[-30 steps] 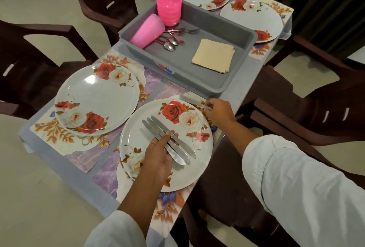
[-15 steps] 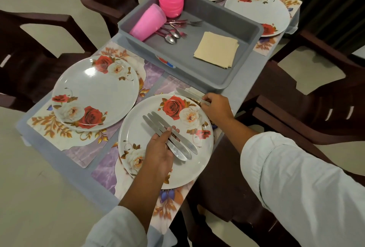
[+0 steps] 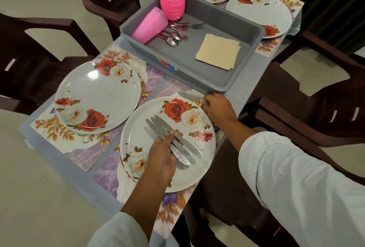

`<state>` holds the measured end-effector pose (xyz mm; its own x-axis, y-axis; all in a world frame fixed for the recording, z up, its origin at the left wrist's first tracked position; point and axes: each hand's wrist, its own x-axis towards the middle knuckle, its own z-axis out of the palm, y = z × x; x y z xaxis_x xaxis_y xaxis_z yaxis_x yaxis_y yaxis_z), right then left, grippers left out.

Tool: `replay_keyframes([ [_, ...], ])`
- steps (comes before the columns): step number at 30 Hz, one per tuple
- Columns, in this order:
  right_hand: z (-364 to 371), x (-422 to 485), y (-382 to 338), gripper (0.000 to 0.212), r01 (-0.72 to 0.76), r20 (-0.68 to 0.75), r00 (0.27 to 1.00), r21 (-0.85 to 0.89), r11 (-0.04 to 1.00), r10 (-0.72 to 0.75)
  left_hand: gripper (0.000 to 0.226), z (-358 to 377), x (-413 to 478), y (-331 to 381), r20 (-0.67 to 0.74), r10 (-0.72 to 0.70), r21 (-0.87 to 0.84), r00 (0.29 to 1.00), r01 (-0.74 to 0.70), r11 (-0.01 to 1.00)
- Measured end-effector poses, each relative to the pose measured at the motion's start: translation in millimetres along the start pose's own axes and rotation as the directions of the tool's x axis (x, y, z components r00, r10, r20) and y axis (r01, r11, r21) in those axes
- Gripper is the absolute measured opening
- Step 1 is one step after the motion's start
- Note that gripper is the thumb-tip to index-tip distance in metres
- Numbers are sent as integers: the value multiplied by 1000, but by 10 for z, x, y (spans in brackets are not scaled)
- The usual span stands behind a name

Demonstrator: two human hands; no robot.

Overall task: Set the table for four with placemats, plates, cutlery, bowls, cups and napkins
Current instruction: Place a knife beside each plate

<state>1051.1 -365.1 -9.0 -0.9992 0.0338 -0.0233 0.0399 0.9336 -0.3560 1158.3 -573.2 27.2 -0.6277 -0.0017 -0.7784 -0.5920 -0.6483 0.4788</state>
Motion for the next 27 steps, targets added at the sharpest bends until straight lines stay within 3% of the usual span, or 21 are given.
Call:
replay_keyframes([
  [5, 4, 34, 0, 22, 72, -11, 997, -201, 977, -76, 39, 16, 26, -5, 5, -7, -6, 1000, 7, 1000],
  [10, 19, 44, -7, 15, 75, -5, 997, -296, 952, -80, 41, 2, 81, -31, -4, -5, 20, 1000, 5, 1000],
  [15, -20, 52, -9, 18, 109, 67, 993, -286, 952, -93, 39, 5, 93, -49, -1, 1, 20, 1000, -1, 1000],
  [18, -103, -57, 2, 24, 117, 27, 993, -257, 959, -114, 43, 11, 78, -60, 21, -7, 35, 1000, 6, 999],
  [20, -164, -147, -11, 19, 95, 6, 995, -180, 979, -96, 43, 19, 72, -76, 29, -7, 27, 1000, 6, 1000],
  [22, -257, -257, -53, 19, -13, 27, 1000, 58, 998, 11, 41, 63, 37, -92, 53, -8, 31, 999, 6, 999],
  [24, -376, -375, -106, 24, -181, 184, 975, 350, 919, 122, 37, 130, 1, -124, 69, -9, 42, 998, 6, 999],
  [27, -535, -588, -192, 23, -357, 433, 896, 565, 744, 101, 37, 241, -56, -182, 93, -18, 68, 995, 12, 998],
])
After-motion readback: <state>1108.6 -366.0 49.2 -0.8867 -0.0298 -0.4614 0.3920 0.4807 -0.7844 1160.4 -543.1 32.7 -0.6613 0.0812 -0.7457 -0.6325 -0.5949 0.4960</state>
